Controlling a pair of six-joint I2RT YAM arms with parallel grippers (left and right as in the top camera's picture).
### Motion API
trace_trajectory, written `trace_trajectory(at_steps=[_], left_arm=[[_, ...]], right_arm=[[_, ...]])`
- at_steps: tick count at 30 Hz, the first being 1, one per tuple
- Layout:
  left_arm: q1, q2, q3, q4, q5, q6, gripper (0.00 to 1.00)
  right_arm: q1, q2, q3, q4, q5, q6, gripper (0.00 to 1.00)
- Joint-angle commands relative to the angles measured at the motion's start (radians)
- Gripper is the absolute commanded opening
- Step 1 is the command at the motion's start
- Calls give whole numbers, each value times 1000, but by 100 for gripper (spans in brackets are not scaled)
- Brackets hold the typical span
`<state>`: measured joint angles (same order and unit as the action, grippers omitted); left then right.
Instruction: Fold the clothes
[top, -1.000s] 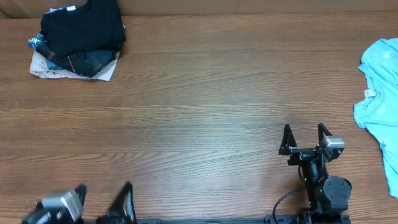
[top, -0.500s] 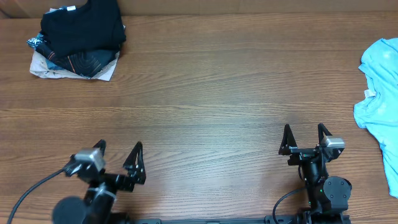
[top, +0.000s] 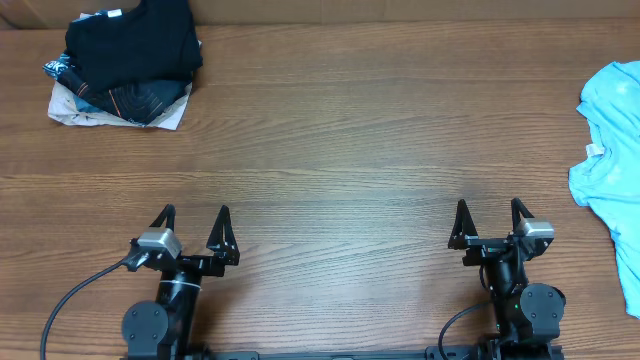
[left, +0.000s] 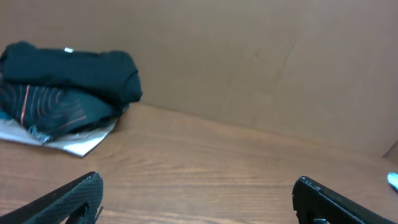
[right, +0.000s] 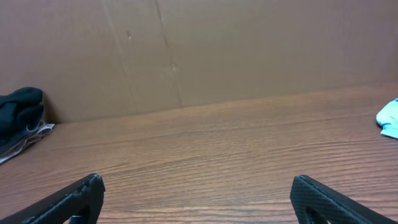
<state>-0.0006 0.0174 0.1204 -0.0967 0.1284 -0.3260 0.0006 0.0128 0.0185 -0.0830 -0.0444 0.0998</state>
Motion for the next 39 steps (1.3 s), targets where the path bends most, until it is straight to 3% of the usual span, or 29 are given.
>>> trace_trajectory(at_steps=[1,10,13,39], left_arm=[[-12,-14,-45,16,-60,46,100],[-19,-14,-116,23,-158,76,100],[-20,-14,-116,20,-138,125,100],[-12,-13,-116,21,-138,124,100]], right_arm=[[-3,-10,-11,2,6,-7,100],[-3,-10,-11,2,6,-7,100],[-3,-10,-10,2,6,-7,100],[-3,-10,-11,2,6,-7,100]])
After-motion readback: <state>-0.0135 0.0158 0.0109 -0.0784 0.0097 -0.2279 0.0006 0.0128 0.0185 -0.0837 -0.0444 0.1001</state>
